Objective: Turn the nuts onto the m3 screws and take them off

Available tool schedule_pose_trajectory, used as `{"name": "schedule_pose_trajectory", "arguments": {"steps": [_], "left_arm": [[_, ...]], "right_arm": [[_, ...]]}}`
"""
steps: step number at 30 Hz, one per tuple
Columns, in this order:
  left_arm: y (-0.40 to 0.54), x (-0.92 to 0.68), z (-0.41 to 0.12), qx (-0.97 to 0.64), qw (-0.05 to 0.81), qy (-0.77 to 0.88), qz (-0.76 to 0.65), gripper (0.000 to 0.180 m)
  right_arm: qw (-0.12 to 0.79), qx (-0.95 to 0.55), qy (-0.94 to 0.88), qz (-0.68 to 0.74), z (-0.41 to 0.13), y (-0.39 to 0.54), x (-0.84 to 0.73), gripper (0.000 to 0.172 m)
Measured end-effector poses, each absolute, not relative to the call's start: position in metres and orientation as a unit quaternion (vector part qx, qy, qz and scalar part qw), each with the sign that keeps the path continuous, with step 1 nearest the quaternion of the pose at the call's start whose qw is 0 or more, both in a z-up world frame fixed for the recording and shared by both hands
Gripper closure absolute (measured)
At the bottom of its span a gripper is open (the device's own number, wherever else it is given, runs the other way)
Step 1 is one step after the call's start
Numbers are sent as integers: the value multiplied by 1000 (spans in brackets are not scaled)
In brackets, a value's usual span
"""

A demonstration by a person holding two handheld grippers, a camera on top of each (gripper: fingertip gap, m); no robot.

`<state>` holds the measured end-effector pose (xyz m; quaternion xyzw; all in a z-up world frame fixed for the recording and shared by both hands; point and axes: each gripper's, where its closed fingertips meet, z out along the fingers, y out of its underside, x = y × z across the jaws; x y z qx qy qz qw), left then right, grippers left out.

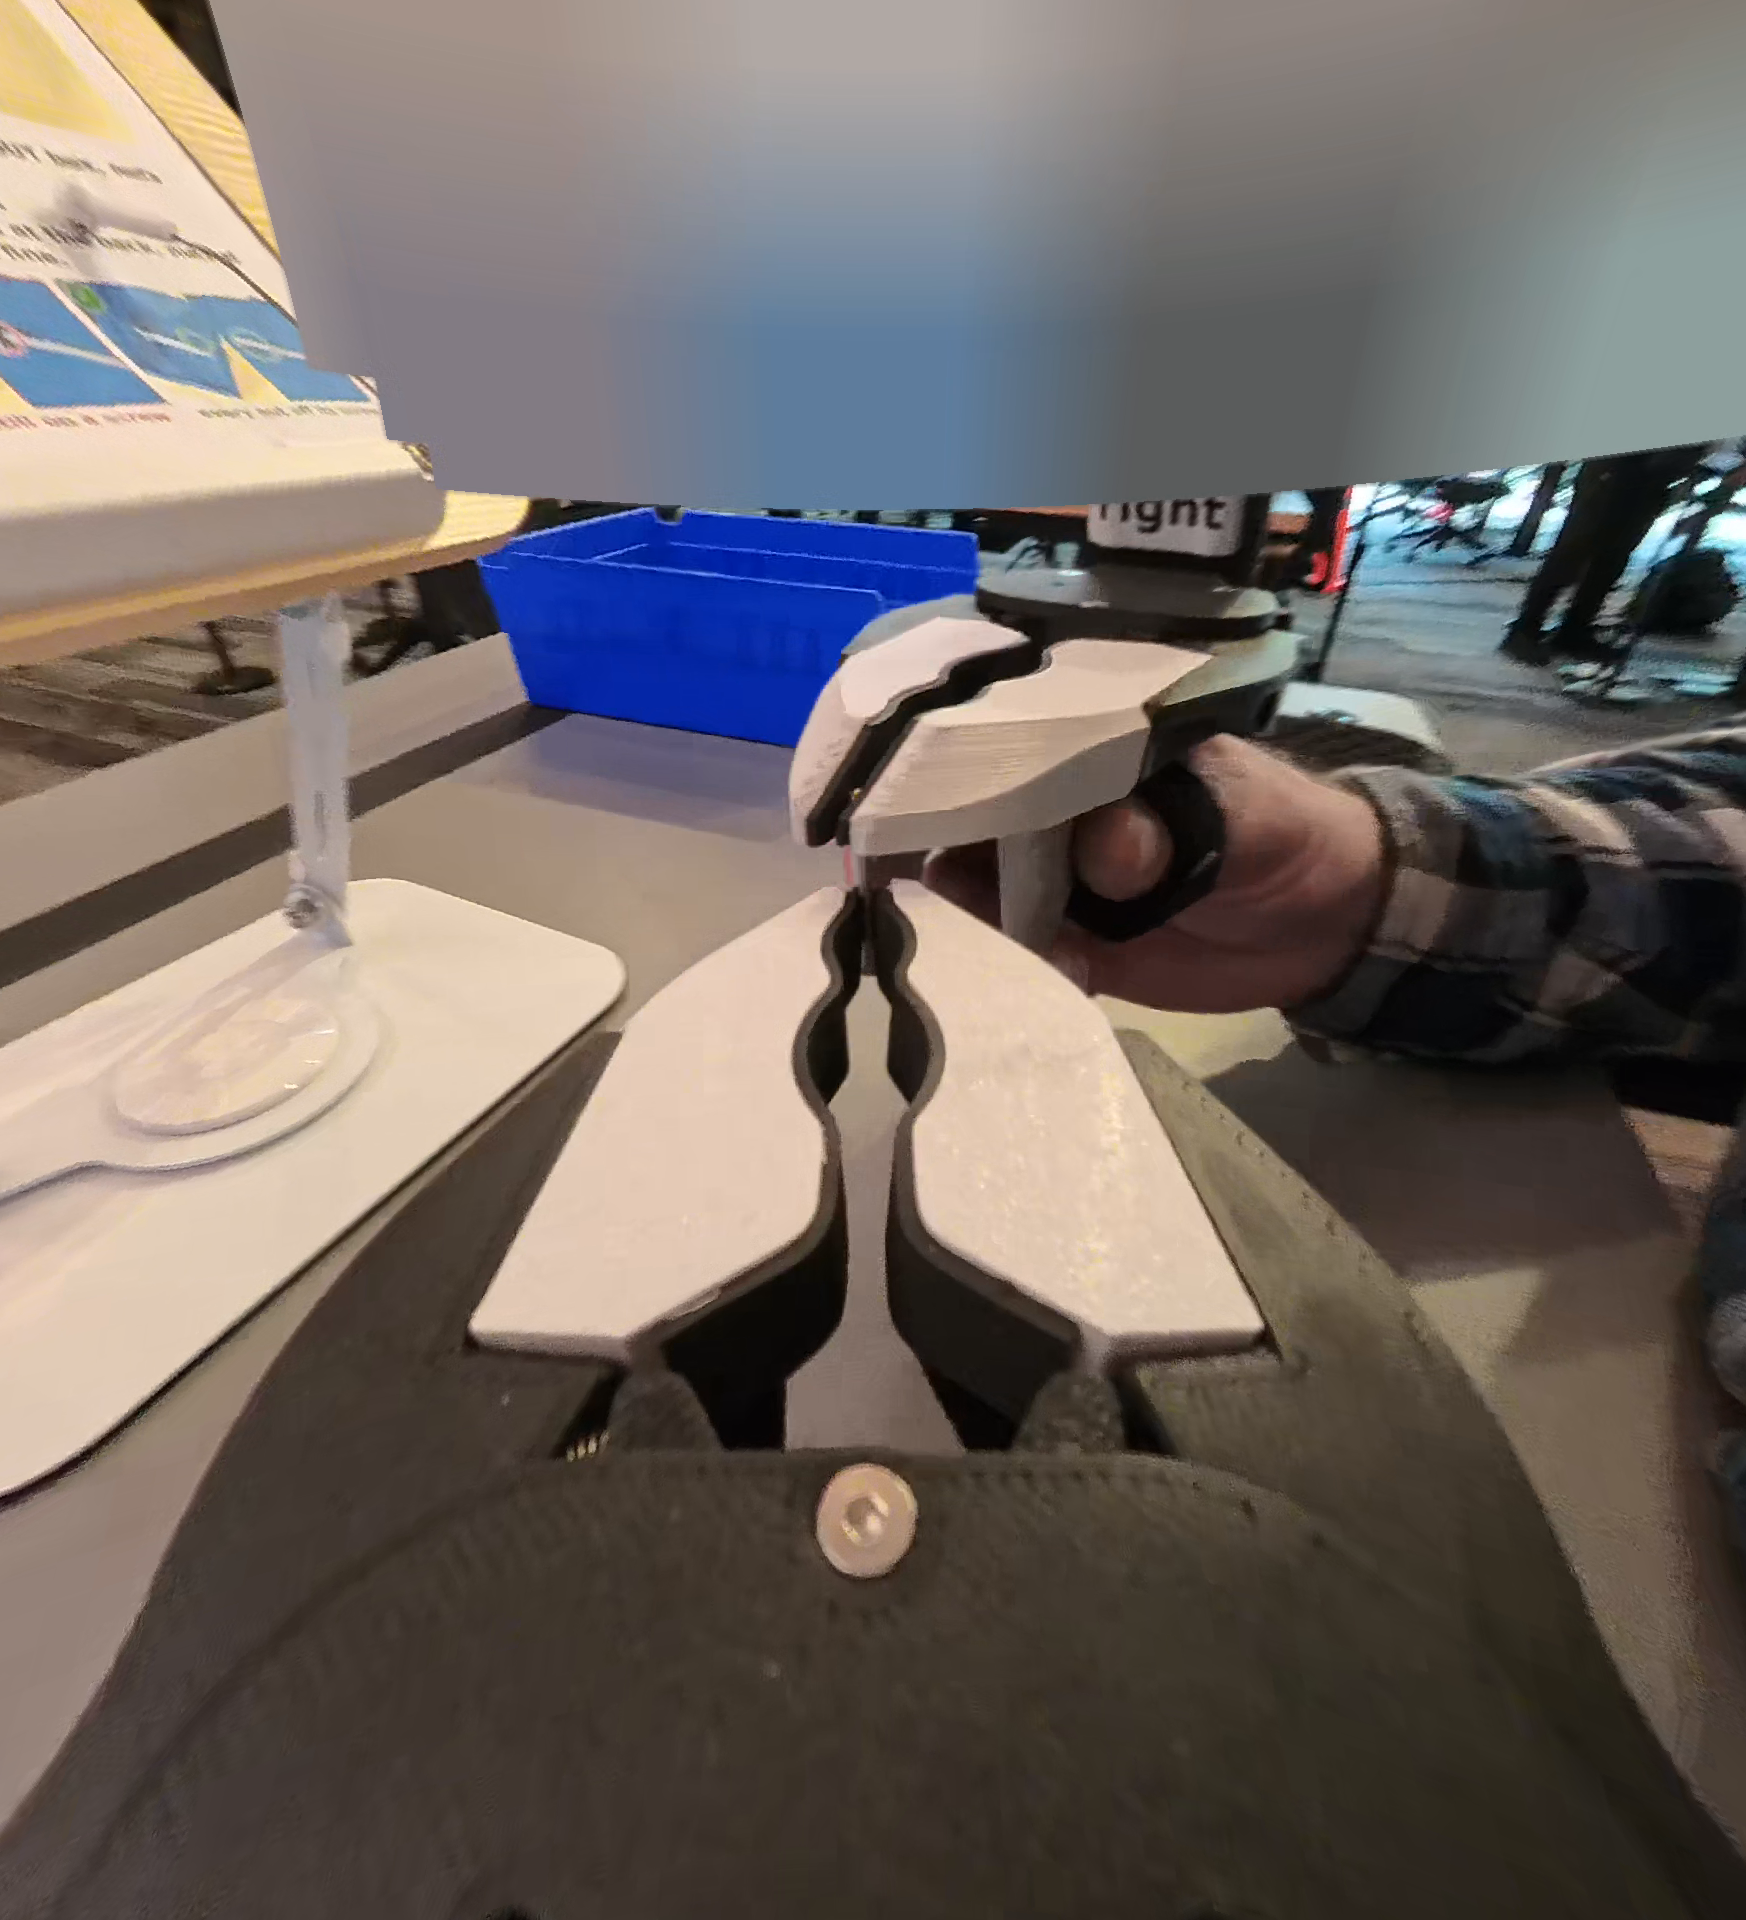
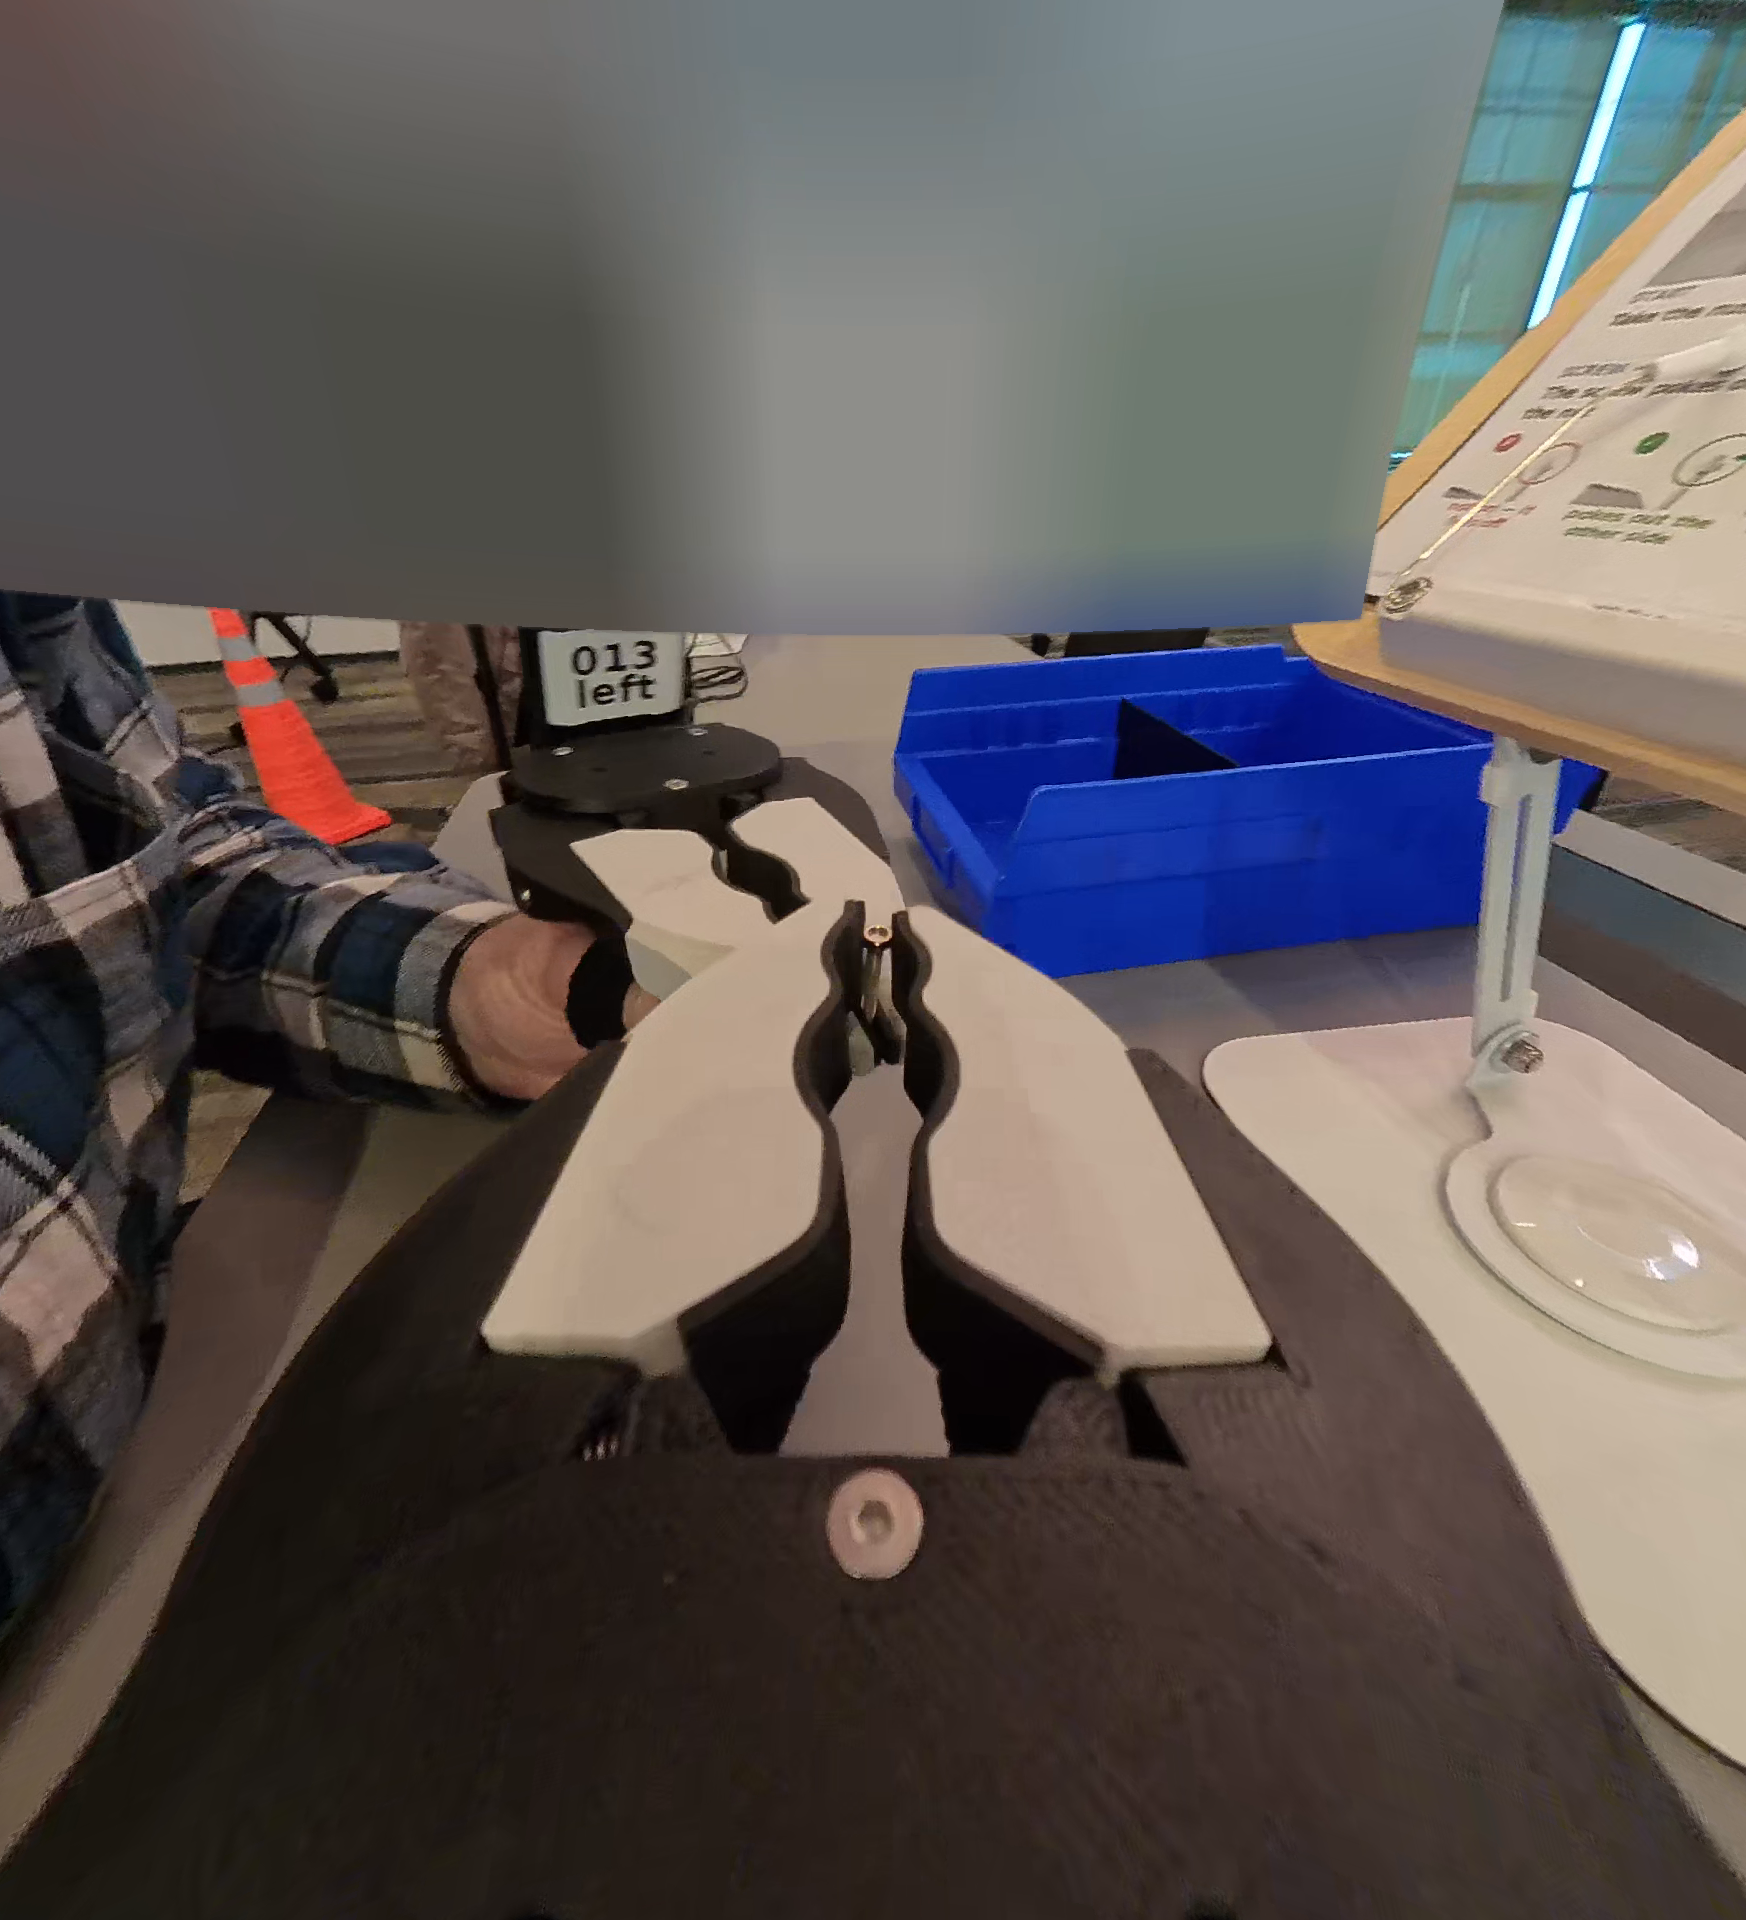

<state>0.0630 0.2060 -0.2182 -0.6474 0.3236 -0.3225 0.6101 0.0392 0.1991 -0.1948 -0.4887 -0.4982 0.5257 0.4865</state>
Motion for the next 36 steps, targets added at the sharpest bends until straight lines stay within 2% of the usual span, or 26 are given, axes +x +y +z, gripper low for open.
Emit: {"name": "schedule_pose_trajectory", "arguments": {"steps": [8, 17, 19, 22, 27, 31, 36], "left_arm": [[215, 62, -221, -669, 634, 308, -236, 179], [216, 62, -221, -669, 631, 302, -253, 179], [217, 61, -222, -670, 629, 300, -257, 179], [216, 62, -221, -668, 623, 297, -276, 179], [210, 70, -222, -658, 597, 302, -345, 179], [211, 70, -224, -661, 587, 299, -359, 179], [211, 69, -224, -663, 586, 296, -361, 179]], "right_arm": [[542, -536, -431, 484, -197, 208, 40, 166], [544, -544, -420, 482, -196, 210, 41, 165], [548, -542, -414, 485, -193, 212, 43, 148], [547, -525, -422, 496, -188, 211, 46, 135], [464, -513, -472, 547, -196, 202, 36, 119], [422, -487, -522, 559, -202, 185, 28, 119], [423, -483, -531, 553, -203, 182, 28, 117]]}}
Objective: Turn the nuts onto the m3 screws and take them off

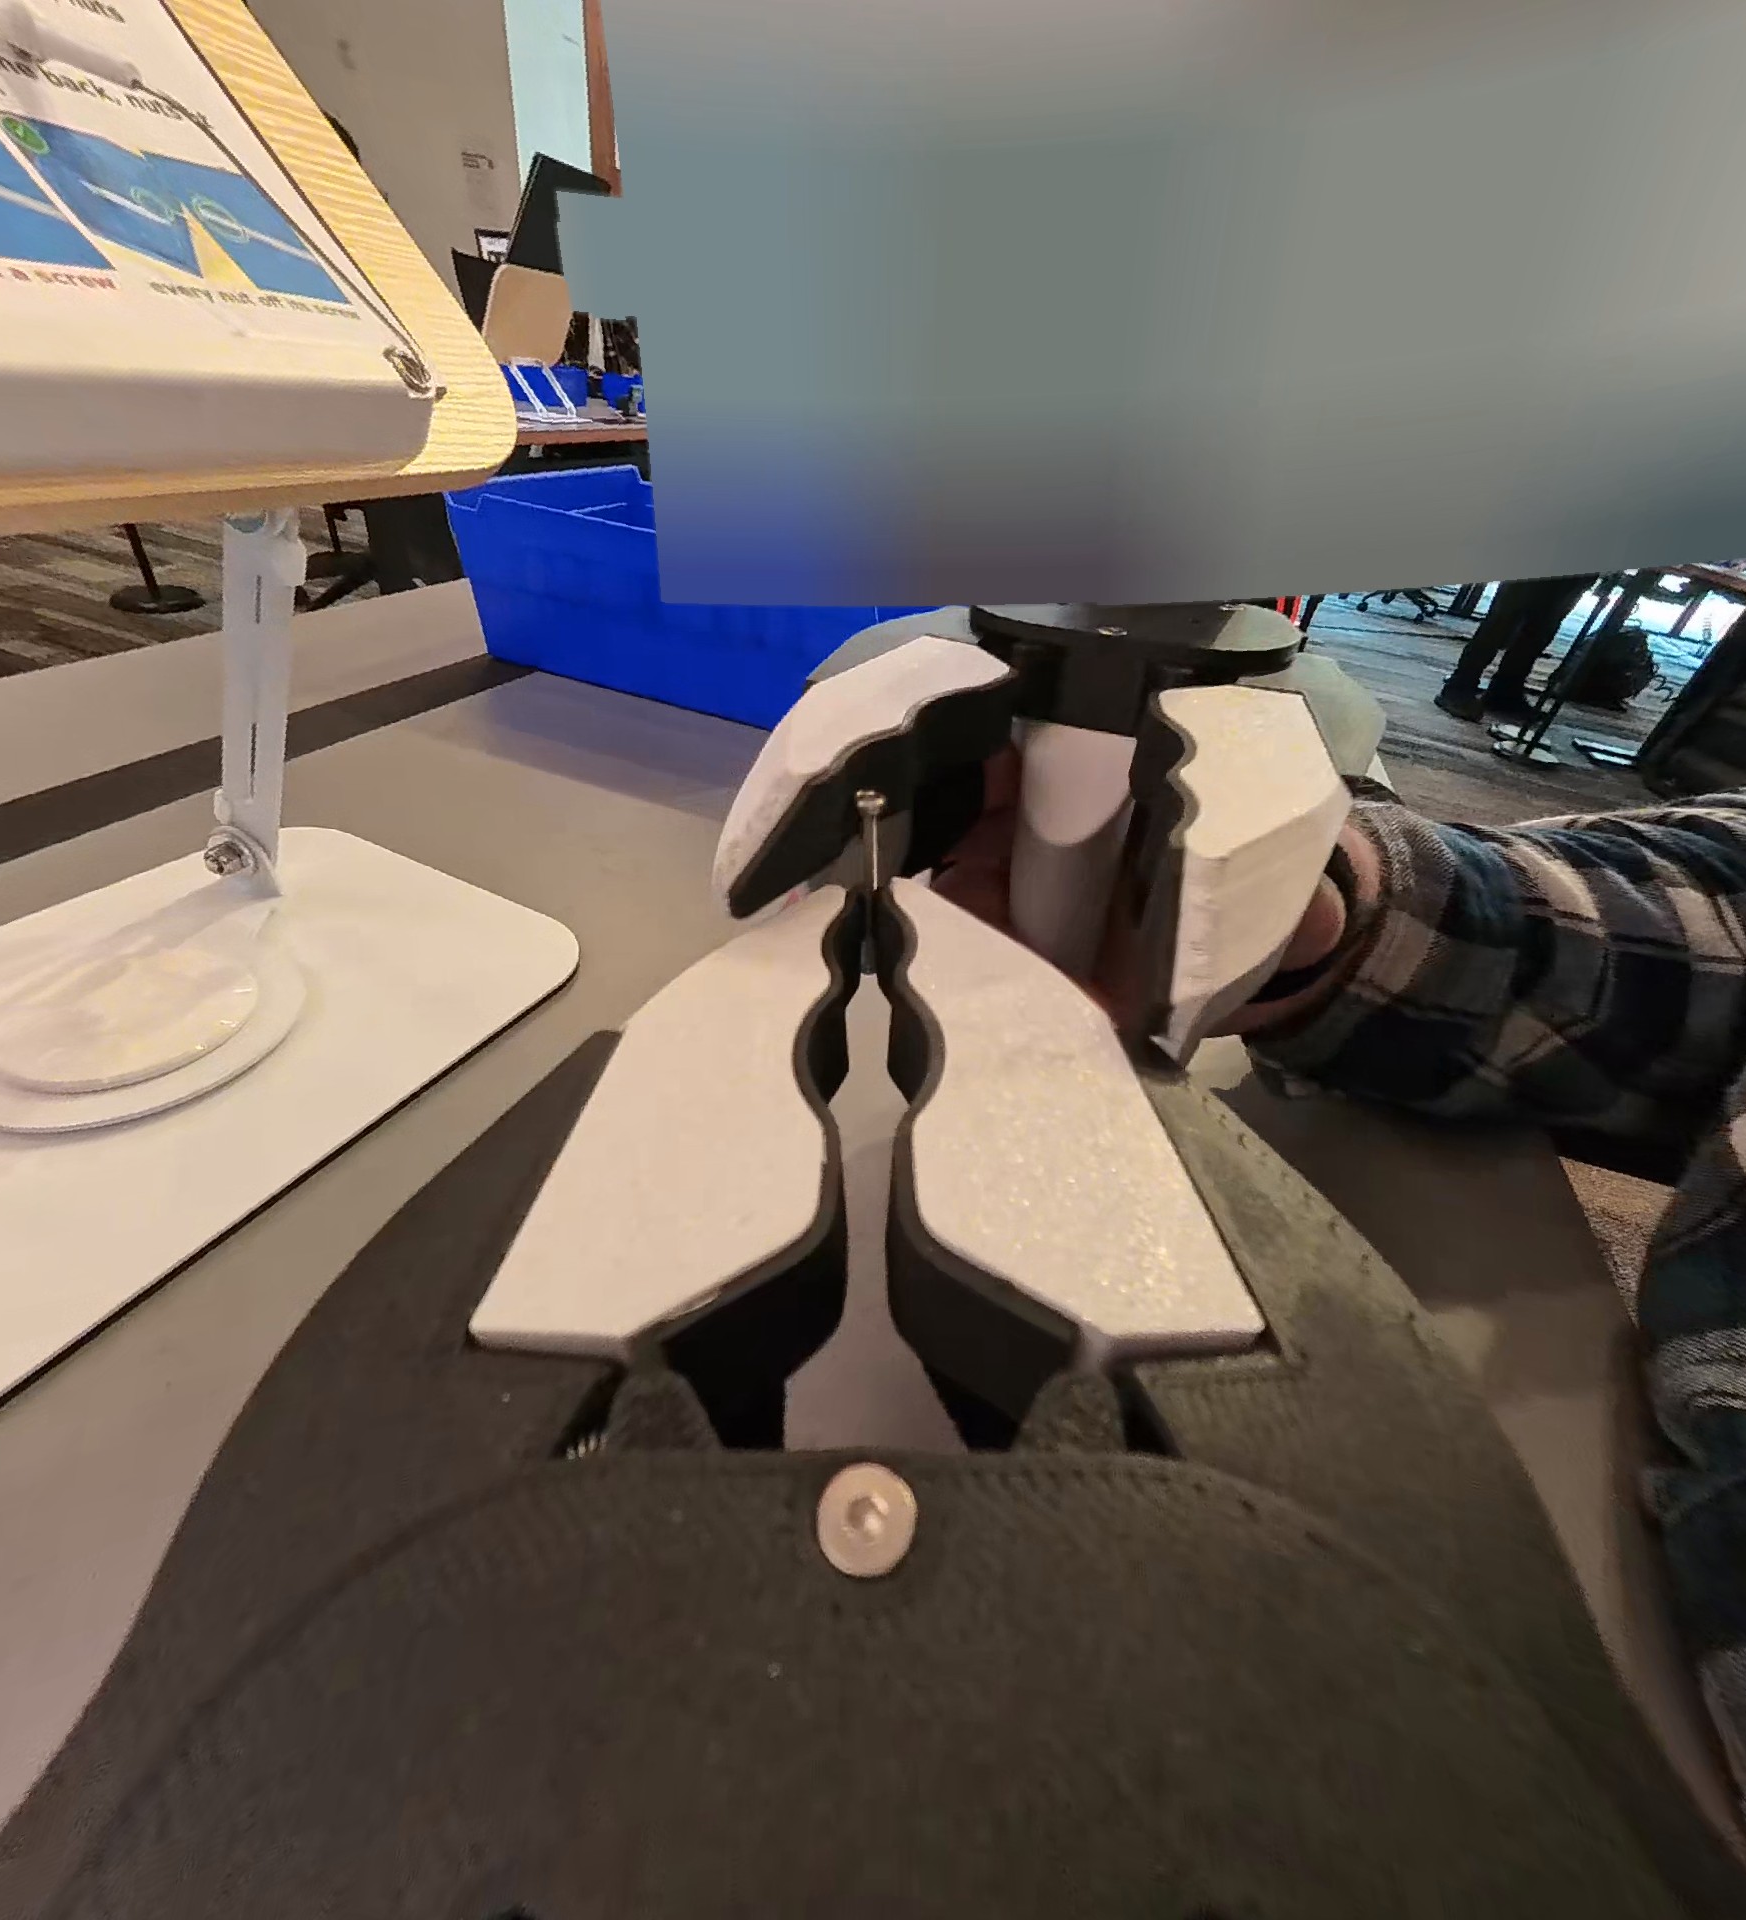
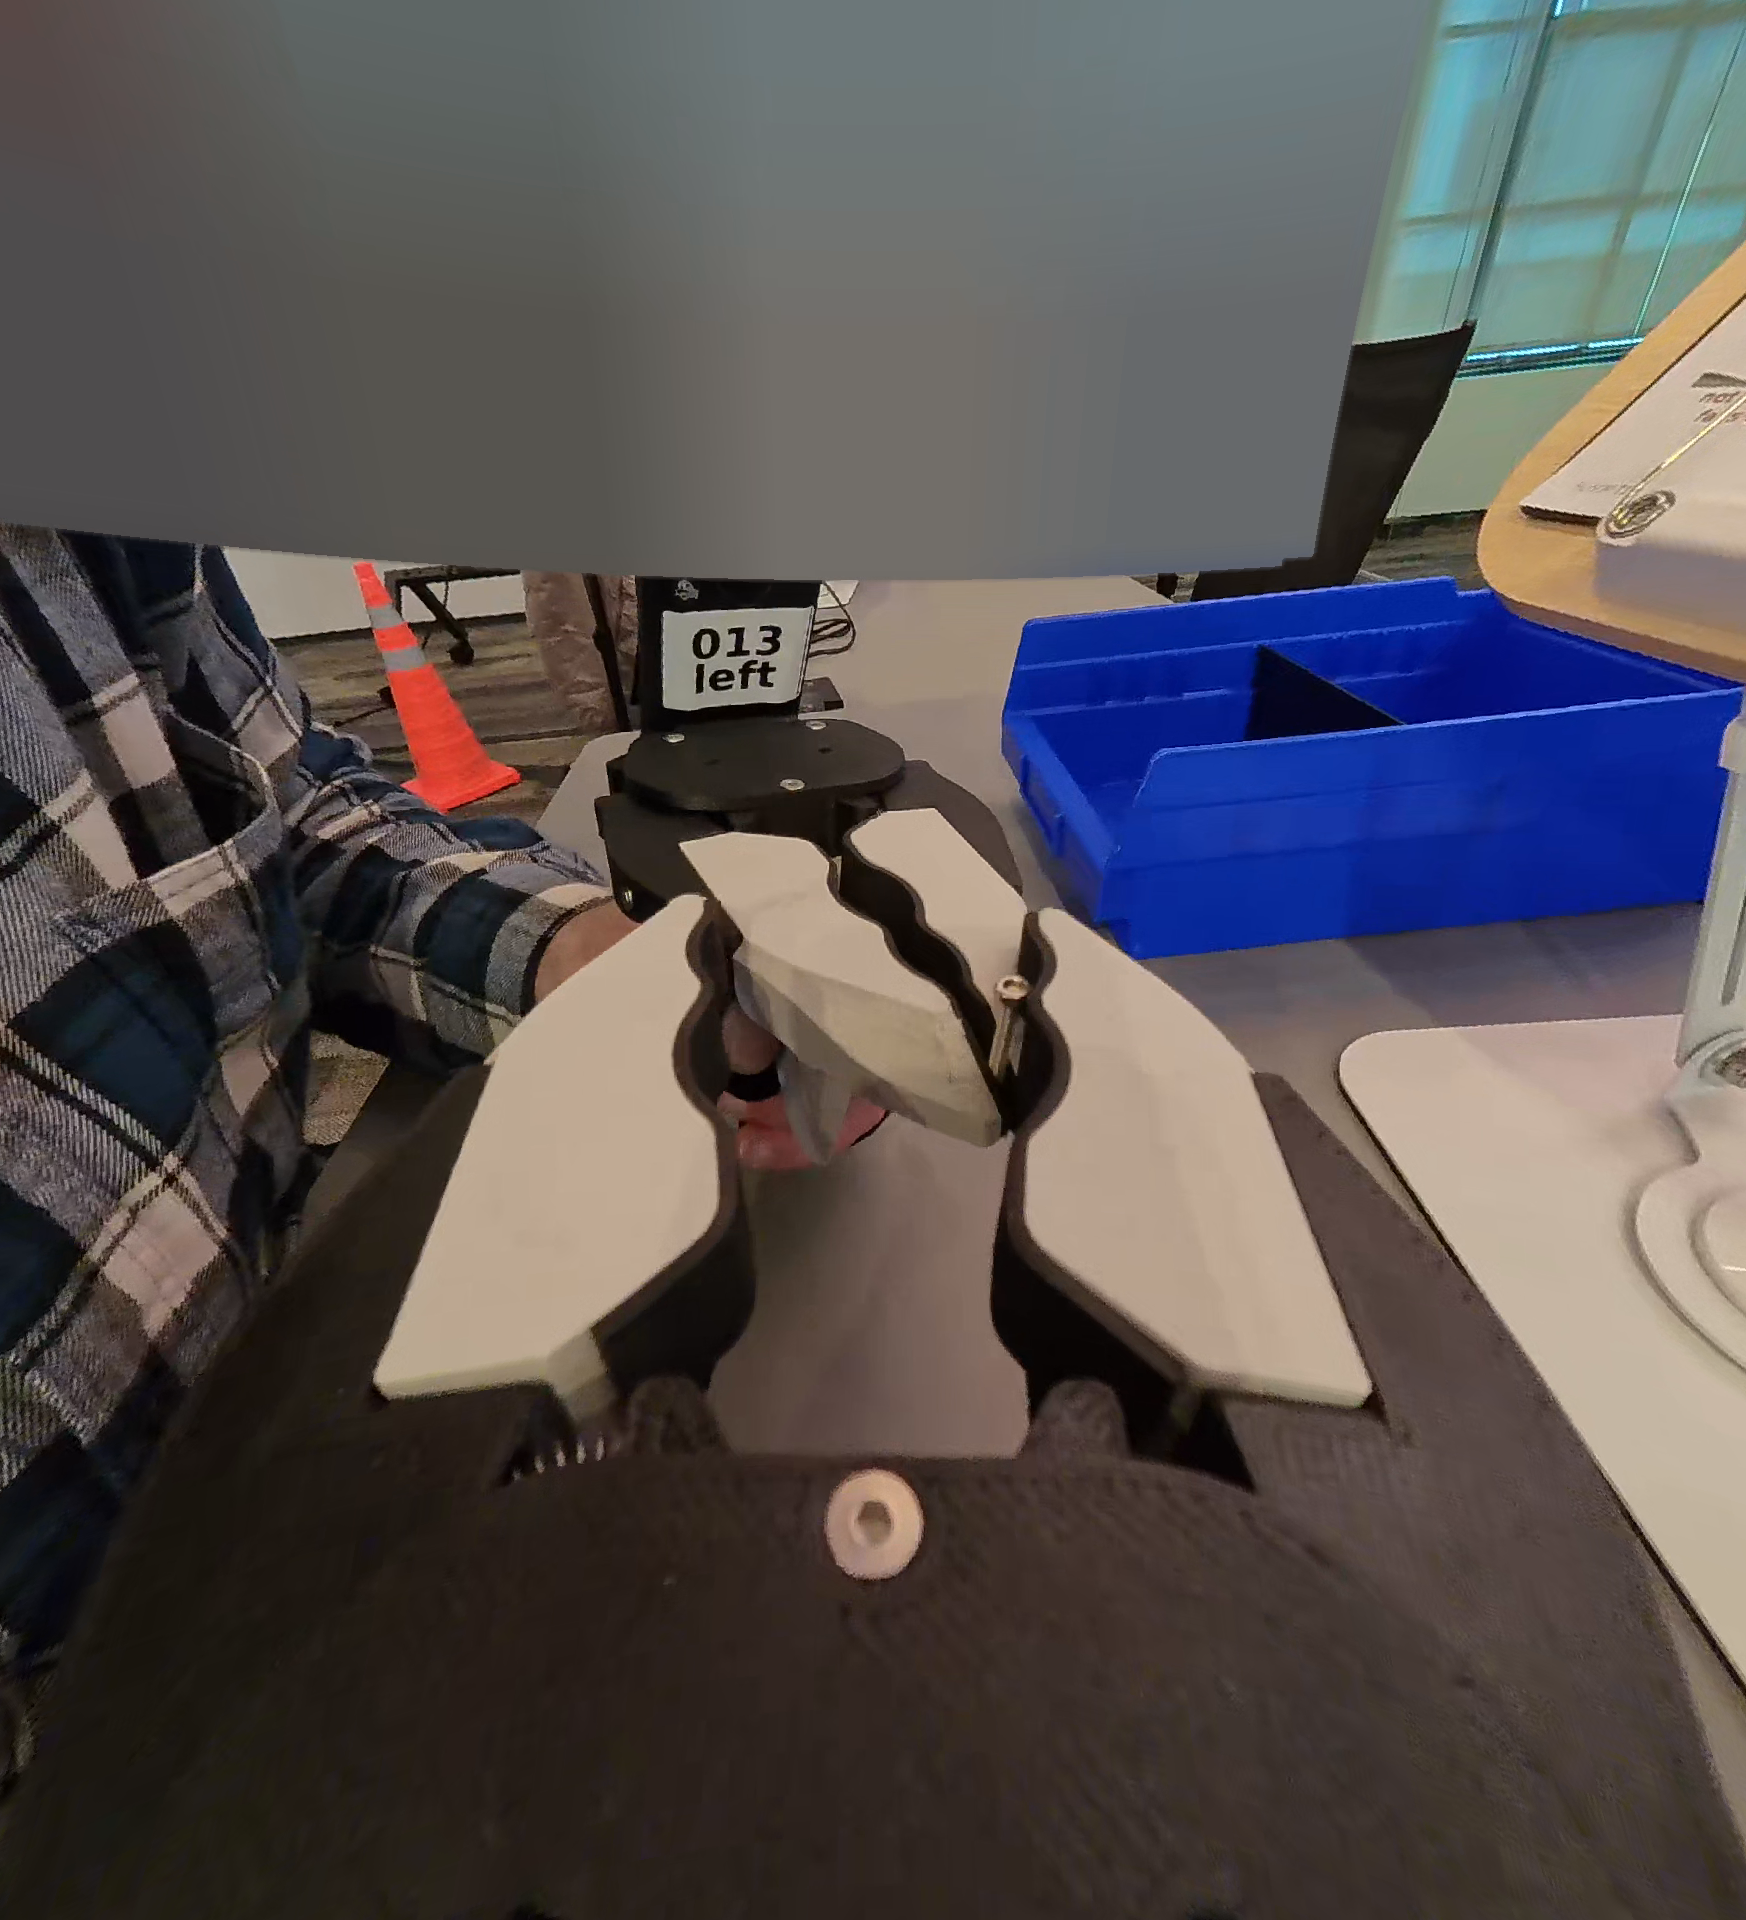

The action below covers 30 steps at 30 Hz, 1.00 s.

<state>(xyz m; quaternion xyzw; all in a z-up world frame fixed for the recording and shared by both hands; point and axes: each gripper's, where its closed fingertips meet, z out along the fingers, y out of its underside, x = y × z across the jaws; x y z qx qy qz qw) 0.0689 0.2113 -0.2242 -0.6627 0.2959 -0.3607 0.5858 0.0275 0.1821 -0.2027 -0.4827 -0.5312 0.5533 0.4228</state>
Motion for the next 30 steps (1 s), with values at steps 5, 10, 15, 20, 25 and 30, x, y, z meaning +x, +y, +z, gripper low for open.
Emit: {"name": "schedule_pose_trajectory", "arguments": {"steps": [5, 10, 15, 20, 25, 30], "left_arm": [[212, 68, -224, -663, 584, 293, -365, 179], [213, 65, -222, -662, 587, 286, -369, 179], [214, 63, -220, -659, 587, 275, -380, 179], [212, 65, -221, -656, 585, 284, -382, 179], [199, 66, -223, -651, 574, 321, -380, 179], [192, 63, -233, -656, 567, 329, -374, 179]], "right_arm": [[427, -488, -531, 546, -205, 184, 30, 114], [433, -493, -526, 542, -205, 185, 35, 112], [439, -497, -519, 539, -204, 188, 38, 113], [444, -496, -520, 536, -200, 192, 36, 111], [439, -494, -516, 544, -195, 205, 47, 117], [447, -506, -507, 536, -196, 222, 62, 124]]}}
